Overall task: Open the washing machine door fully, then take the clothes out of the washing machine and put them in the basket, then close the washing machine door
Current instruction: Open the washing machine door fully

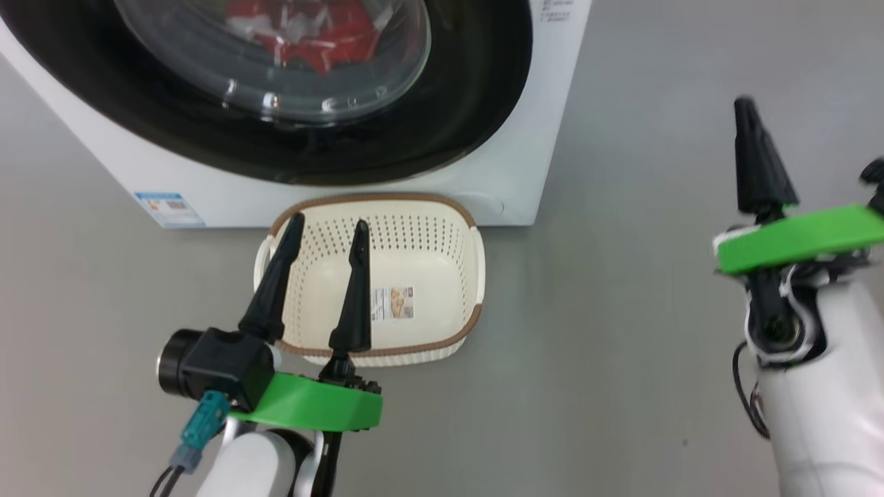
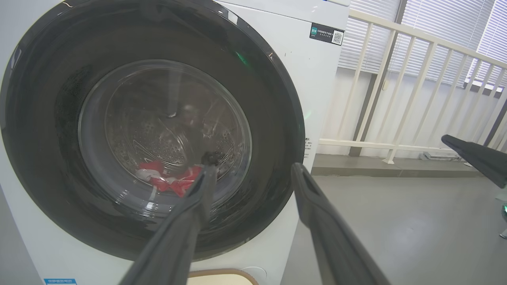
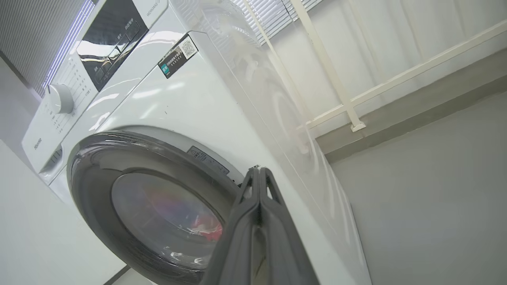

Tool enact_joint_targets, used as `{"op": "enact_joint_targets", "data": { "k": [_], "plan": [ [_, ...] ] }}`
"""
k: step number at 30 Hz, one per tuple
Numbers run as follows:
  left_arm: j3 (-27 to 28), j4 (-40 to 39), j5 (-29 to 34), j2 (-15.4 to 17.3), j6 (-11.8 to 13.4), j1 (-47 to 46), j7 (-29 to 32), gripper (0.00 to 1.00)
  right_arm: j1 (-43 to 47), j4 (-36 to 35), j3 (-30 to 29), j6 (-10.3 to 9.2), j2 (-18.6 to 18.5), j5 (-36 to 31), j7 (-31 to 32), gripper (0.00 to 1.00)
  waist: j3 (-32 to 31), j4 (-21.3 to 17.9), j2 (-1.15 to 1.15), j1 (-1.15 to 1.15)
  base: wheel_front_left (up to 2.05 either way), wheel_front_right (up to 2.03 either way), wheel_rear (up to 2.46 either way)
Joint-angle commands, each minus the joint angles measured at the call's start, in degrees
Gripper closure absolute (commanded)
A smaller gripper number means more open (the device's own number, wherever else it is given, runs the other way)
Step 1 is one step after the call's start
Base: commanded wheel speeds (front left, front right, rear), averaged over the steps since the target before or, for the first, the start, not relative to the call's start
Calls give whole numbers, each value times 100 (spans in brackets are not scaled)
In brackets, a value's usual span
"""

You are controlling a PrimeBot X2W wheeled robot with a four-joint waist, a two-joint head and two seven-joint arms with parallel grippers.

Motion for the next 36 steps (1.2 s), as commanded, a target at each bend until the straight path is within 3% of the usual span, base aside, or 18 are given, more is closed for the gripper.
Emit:
{"op": "enact_joint_targets", "data": {
  "k": [1, 12, 26, 36],
  "plan": [
    [155, -232, 65, 65, 65, -198, 4, 0, -276, -219, 78, 2, 15, 245, 157, 100, 243, 134, 0, 0, 0, 0, 0],
    [47, -496, 110, 36, 151, -275, -5, 0, -1180, -392, -490, 2, -130, 2478, 1858, 100, 899, 402, 0, 0, 0, 0, 0],
    [-171, -641, 222, -53, 267, -468, -47, 0, -2498, 187, -947, 2, -141, 3865, 3693, 100, 1616, 569, 0, 0, 0, 0, 0],
    [-240, -548, 332, -76, 281, -676, -59, 0, -3653, 1199, -1177, 2, -256, 4224, 4540, 100, 2095, 696, 0, 0, 0, 0, 0]
  ]
}}
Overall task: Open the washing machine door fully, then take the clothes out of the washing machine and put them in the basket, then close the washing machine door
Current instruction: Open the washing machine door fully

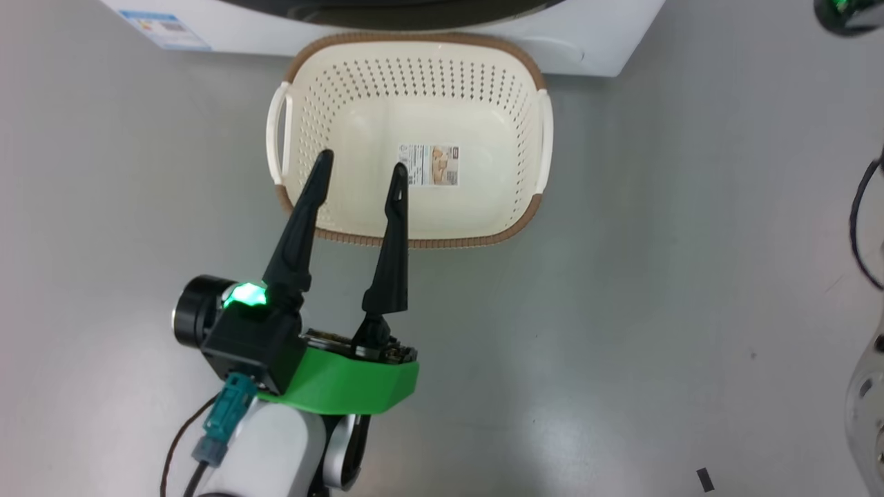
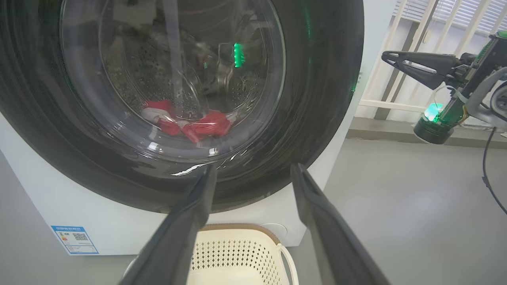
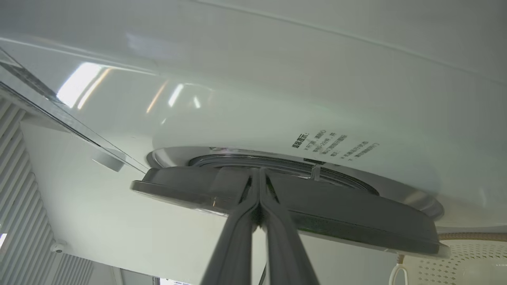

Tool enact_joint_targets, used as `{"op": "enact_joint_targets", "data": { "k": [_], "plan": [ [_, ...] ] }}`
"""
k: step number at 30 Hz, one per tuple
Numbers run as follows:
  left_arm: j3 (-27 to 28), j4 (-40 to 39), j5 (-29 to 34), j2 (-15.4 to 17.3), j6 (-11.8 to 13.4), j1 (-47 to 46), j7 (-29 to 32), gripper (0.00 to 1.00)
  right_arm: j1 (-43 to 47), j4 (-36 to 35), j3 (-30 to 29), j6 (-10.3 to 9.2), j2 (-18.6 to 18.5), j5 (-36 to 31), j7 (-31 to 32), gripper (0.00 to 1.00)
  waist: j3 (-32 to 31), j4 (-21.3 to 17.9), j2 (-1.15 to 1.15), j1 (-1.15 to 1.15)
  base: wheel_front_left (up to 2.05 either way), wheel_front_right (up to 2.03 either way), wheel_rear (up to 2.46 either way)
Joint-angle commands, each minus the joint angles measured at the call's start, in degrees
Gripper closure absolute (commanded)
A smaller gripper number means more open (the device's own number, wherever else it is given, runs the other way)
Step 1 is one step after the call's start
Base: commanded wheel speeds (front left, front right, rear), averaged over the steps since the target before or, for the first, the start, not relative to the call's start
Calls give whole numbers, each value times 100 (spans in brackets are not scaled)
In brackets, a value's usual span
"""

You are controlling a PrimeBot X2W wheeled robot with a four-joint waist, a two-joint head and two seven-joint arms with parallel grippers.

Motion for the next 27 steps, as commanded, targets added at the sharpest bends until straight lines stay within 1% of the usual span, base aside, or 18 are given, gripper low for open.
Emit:
{"op": "enact_joint_targets", "data": {
  "k": [1, 6, 13, 19, 27],
  "plan": [
    [121, -122, 39, 65, 32, -68, -42, 0, -185, -74, 38, 3, 37, 27, 70, 100, 129, 82, 0, 0, 0, 0, 0],
    [91, -129, 41, 46, 33, -144, -43, 0, -639, 348, 129, 3, -29, -14, 433, 100, 256, 159, 0, 0, 0, 0, 0],
    [63, -119, 52, 30, 44, -156, -44, 0, -1072, 646, 280, 3, 6, -127, 807, 100, 393, 212, 0, 0, 0, 0, 0],
    [45, -114, 45, 21, 48, -179, -44, 0, -1261, 757, 429, 3, 48, -300, 1079, 100, 448, 251, 0, 0, 0, 0, 0],
    [92, -75, 32, 16, 52, -205, -44, 0, -1298, 641, 657, 3, 142, -482, 1477, 100, 488, 228, 0, 0, 0, 0, 0]
  ]
}}
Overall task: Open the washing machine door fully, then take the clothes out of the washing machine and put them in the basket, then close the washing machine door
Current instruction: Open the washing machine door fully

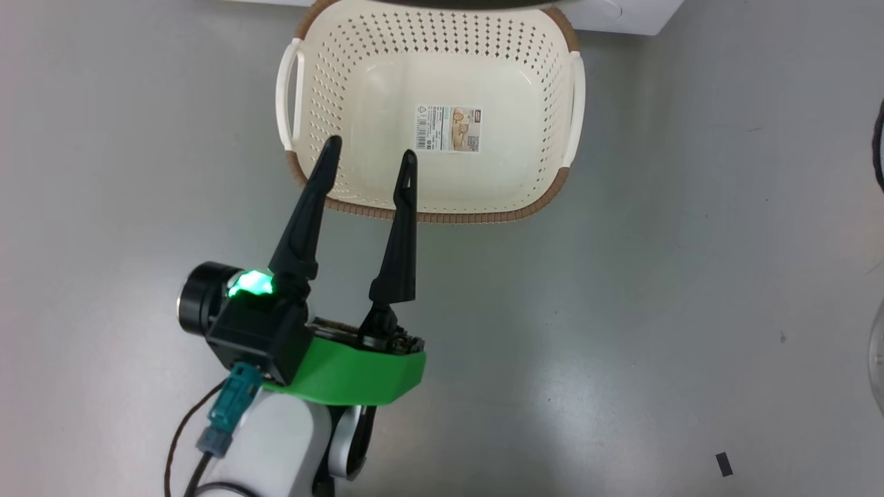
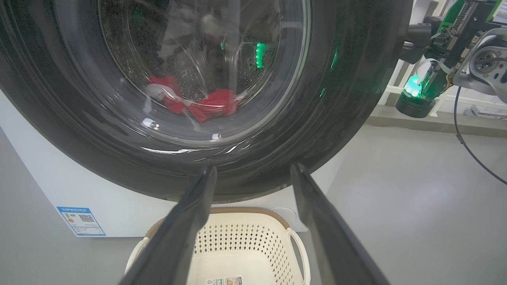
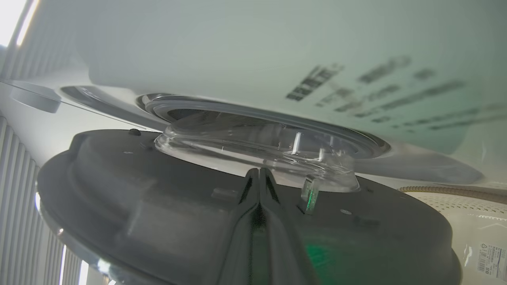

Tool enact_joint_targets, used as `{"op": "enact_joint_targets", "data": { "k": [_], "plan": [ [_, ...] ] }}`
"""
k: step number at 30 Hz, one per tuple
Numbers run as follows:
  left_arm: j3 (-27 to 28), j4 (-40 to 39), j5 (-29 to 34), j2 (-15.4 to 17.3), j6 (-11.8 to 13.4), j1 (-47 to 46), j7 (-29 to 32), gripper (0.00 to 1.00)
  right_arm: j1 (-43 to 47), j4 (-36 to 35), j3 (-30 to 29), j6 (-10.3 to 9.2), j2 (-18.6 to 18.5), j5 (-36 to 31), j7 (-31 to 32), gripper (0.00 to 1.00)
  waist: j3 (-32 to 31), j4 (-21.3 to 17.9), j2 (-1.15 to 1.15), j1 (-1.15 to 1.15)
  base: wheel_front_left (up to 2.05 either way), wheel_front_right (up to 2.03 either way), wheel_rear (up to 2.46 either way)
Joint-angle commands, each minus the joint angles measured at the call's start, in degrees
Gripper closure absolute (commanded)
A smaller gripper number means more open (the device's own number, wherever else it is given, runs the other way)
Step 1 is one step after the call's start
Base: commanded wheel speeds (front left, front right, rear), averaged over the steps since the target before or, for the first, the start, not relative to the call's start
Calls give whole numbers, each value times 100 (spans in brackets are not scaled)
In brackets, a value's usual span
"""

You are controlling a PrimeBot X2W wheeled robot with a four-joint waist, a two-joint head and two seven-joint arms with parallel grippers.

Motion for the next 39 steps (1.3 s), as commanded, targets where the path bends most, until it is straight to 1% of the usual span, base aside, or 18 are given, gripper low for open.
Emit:
{"op": "enact_joint_targets", "data": {
  "k": [1, 10, 16, 22, 28, 39],
  "plan": [
    [177, -112, 32, 68, 51, -30, -43, 0, -85, -189, 141, 3, 250, -74, 128, 100, 1, -14, 0, 0, 0, 0, 0],
    [301, -74, 43, 66, 41, -57, -43, 0, 28, -362, 238, 3, 353, -179, 380, 100, -14, -103, 0, 0, 0, 0, 0],
    [374, -65, 65, 65, 54, -41, -43, 0, 288, -548, 351, 3, 391, -260, 619, 100, -85, -200, 0, 0, 0, 0, 0],
    [443, -79, 30, 65, 79, -4, -43, 0, 487, -669, 443, 3, 409, -197, 830, 100, -140, -261, 0, 0, 0, 0, 0],
    [496, -54, 5, 65, 83, 61, -43, 0, 755, -787, 672, 3, 415, -161, 984, 100, -260, -279, 0, 0, 0, 0, 0],
    [688, -62, -22, 65, 82, 281, -43, 0, 1114, -865, 1044, 3, 416, 72, 1037, 100, -482, -252, 0, 0, 0, 0, 0]
  ]
}}
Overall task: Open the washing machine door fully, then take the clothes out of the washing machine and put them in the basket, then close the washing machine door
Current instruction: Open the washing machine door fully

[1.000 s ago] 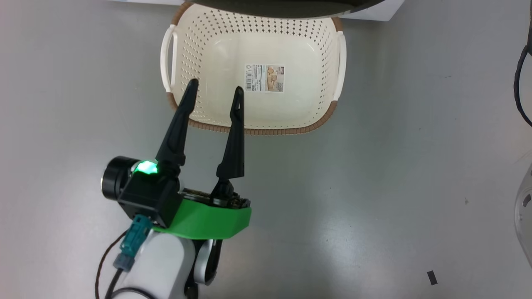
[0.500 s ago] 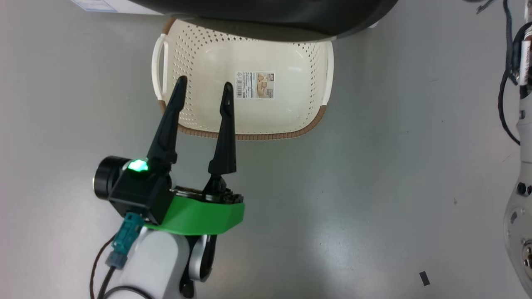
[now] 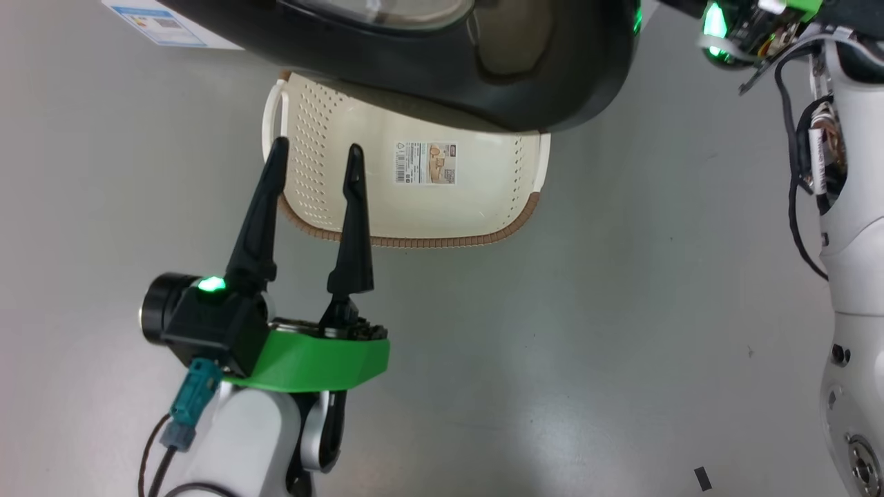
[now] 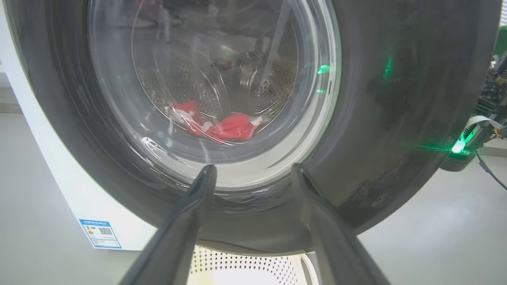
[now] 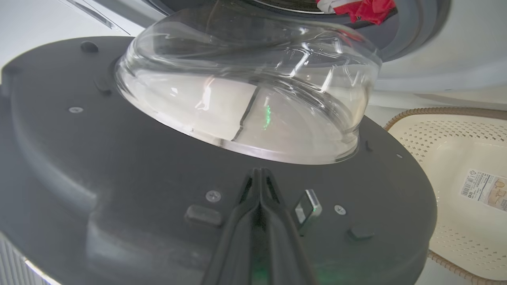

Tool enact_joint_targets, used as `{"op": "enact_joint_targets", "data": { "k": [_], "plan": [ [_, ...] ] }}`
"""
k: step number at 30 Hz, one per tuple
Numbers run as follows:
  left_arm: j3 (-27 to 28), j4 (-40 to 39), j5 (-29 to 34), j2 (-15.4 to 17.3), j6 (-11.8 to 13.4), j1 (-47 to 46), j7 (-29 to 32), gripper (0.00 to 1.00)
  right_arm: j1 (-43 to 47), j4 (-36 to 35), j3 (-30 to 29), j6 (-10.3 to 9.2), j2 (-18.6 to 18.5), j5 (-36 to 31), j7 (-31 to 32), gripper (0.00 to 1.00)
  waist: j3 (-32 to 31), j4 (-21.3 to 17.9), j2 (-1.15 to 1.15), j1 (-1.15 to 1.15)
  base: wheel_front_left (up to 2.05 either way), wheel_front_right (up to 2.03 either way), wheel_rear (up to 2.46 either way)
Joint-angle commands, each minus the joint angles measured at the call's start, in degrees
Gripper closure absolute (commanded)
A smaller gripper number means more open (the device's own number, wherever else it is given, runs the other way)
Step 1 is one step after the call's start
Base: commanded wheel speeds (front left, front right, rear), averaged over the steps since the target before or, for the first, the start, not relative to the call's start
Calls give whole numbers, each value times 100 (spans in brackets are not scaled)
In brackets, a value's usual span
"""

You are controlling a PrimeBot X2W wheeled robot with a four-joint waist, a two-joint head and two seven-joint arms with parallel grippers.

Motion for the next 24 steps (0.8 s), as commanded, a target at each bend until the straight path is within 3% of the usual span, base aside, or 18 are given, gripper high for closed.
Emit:
{"op": "enact_joint_targets", "data": {
  "k": [1, 9, 10, 12, 13, 14, 24],
  "plan": [
    [219, -134, -13, 71, 25, 165, -43, 0, 129, -190, 117, 3, 150, 6, 44, 100, -45, 7, 0, 0, 0, 0, 0],
    [296, -111, 26, 71, -21, 268, -44, 0, 260, -239, 108, 3, 147, -161, -114, 100, -116, -6, 0, 0, 0, 0, 0],
    [296, -106, 28, 71, -26, 274, -44, 0, 273, -253, 96, 3, 131, -282, -218, 96, -124, -9, 0, 0, 0, 0, 0],
    [297, -97, 22, 71, -35, 281, -44, 0, 317, -281, 45, 3, 126, -457, -394, 29, -144, -16, 0, 0, 0, 0, 0],
    [299, -92, 19, 71, -40, 285, -44, 0, 344, -304, 9, 3, 123, -527, -476, 7, -158, -21, 0, 0, 0, 0, 0],
    [303, -88, 15, 71, -42, 289, -44, 0, 372, -339, -30, 3, 112, -616, -584, 0, -166, -28, 0, 0, 0, 0, 0],
    [339, 27, -9, 90, -108, 277, -44, 0, 943, -1247, -198, 3, -200, -1801, -2277, 0, -256, -177, 0, 0, 0, 0, 0]
  ]
}}
